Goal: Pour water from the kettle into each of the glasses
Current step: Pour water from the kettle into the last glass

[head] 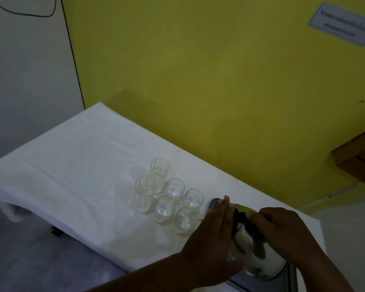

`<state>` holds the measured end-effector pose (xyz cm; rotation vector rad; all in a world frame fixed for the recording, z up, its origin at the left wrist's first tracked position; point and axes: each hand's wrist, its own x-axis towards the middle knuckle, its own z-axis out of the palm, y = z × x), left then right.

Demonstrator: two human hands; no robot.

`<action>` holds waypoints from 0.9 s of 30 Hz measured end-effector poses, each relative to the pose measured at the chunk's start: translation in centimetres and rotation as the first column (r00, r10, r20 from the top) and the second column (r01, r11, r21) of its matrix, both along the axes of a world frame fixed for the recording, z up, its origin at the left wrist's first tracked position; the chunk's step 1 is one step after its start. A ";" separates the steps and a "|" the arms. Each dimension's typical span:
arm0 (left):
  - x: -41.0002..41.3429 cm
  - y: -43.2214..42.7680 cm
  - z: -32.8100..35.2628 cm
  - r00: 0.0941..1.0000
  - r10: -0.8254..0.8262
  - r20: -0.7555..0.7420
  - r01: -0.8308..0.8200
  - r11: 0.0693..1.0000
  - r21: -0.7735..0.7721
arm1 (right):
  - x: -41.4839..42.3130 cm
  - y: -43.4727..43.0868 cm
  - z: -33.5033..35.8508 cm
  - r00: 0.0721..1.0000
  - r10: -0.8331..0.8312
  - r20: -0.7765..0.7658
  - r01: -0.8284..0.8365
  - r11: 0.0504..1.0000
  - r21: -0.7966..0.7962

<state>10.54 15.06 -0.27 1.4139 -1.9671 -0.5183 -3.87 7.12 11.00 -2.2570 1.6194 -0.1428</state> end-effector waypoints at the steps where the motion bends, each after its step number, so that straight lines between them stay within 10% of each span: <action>1: 0.0 0.0 0.1 1.000 -0.001 0.001 0.001 1.000 0.005 | 0.0 0.0 0.0 1.000 -0.003 0.000 0.003 1.000 -0.002; 27: 0.0 -0.2 0.2 1.000 0.012 0.002 -0.012 1.000 -0.021 | 0.1 -0.3 0.2 1.000 -0.007 -0.022 0.007 1.000 -0.006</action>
